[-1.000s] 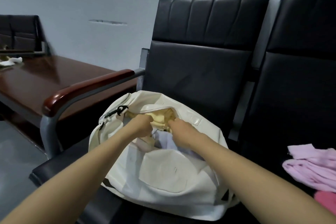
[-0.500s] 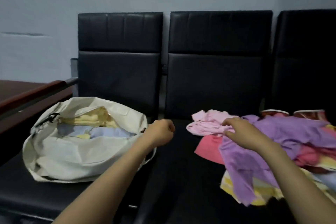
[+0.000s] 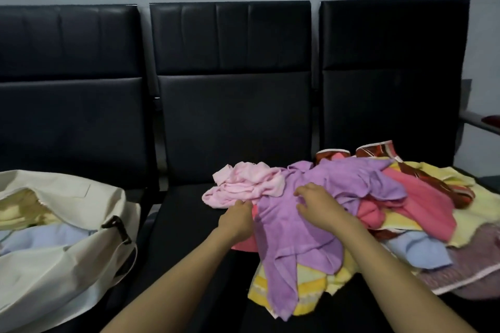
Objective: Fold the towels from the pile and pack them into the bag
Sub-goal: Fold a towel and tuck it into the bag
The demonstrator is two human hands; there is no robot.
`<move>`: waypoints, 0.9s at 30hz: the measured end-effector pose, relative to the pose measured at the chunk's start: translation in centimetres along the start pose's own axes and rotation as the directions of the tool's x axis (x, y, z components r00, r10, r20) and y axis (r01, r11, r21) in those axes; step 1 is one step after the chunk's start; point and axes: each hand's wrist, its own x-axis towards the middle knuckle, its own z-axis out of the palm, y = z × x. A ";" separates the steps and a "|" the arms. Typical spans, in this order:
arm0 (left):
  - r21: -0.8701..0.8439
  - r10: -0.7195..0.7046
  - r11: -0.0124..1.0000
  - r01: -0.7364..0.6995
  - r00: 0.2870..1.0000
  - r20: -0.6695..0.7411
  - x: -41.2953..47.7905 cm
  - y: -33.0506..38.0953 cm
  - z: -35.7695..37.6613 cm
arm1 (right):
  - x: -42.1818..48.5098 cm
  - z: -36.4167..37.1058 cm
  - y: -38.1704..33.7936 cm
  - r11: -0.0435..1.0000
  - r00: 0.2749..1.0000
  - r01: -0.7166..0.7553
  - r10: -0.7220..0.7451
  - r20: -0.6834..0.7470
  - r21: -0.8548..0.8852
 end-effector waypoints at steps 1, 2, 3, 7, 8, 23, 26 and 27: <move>-0.001 -0.005 1.000 0.005 1.000 -0.013 1.1 0.0 0.1 | 1.2 0.3 -0.2 1.000 1.000 0.020 -0.020 -0.010 -0.018; -0.007 -0.004 1.000 0.004 1.000 -0.029 2.2 -0.1 0.1 | 2.5 0.7 -0.4 0.999 0.999 0.035 -0.036 -0.024 -0.035; -0.016 0.005 1.000 -0.006 0.999 -0.045 3.4 -0.1 0.0 | 3.8 1.0 -0.6 0.998 0.998 0.050 -0.052 -0.036 -0.045; -0.053 0.071 0.996 -0.074 0.995 -0.068 7.3 -0.5 0.4 | 7.7 2.4 -1.5 0.996 0.997 0.070 -0.069 0.022 -0.053; -0.040 0.077 0.996 -0.080 0.995 -0.064 8.1 -0.7 0.8 | 8.7 3.3 -1.7 0.999 0.999 0.042 -0.042 0.028 -0.021; -0.613 -0.238 0.751 -0.246 0.765 -0.598 0.7 -1.6 -3.7 | 1.8 0.4 -6.9 0.675 0.955 0.086 0.153 -0.253 0.733; -0.631 -0.233 0.741 -0.229 0.794 -0.562 -3.6 -1.8 -4.3 | -1.6 -0.4 -8.2 0.711 0.962 0.094 0.117 -0.248 0.697; -0.632 -0.228 0.745 -0.211 0.811 -0.539 -4.9 -1.9 -4.2 | -2.7 -0.5 -8.4 0.741 0.970 0.080 0.096 -0.222 0.667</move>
